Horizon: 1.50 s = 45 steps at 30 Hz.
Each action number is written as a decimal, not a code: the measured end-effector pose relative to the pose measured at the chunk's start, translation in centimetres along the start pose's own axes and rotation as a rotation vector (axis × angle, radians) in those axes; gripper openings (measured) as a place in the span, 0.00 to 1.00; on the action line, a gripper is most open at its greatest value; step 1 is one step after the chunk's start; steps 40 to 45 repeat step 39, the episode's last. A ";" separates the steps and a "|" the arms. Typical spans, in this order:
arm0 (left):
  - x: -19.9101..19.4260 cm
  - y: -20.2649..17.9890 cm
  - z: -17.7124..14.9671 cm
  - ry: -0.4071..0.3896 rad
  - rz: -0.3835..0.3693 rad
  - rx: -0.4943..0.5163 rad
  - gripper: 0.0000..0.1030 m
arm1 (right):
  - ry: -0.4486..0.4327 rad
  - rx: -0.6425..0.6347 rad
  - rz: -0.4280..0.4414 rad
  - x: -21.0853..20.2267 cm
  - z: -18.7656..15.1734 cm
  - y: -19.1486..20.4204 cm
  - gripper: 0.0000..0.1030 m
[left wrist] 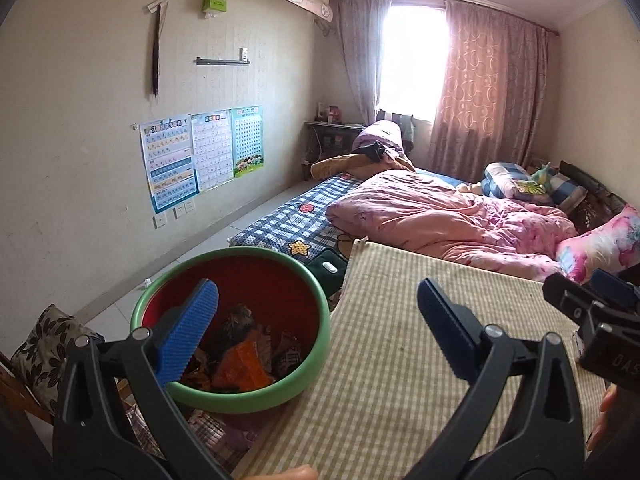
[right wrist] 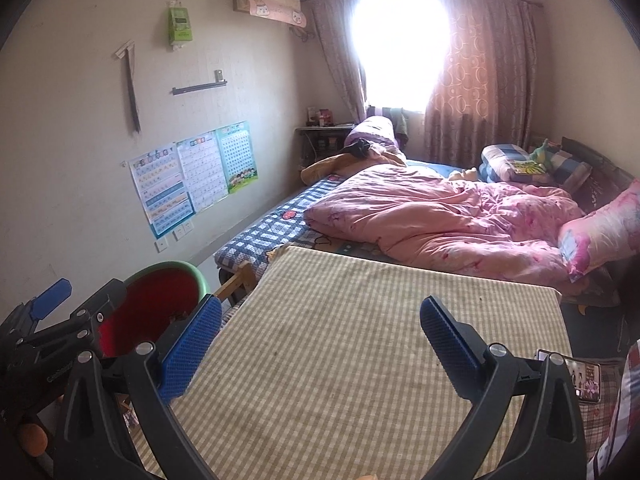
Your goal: Collect trash
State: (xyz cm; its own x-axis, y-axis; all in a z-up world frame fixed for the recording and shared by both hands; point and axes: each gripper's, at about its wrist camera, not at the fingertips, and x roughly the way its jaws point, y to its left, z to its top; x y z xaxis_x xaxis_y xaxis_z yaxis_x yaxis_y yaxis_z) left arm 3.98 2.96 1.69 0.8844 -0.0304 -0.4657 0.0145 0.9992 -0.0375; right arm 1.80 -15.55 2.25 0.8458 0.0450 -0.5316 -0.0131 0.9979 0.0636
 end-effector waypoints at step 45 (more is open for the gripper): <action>2.7 1.3 -2.2 0.124 -0.007 0.007 0.95 | 0.269 0.145 -0.204 3.4 -9.1 -8.9 0.93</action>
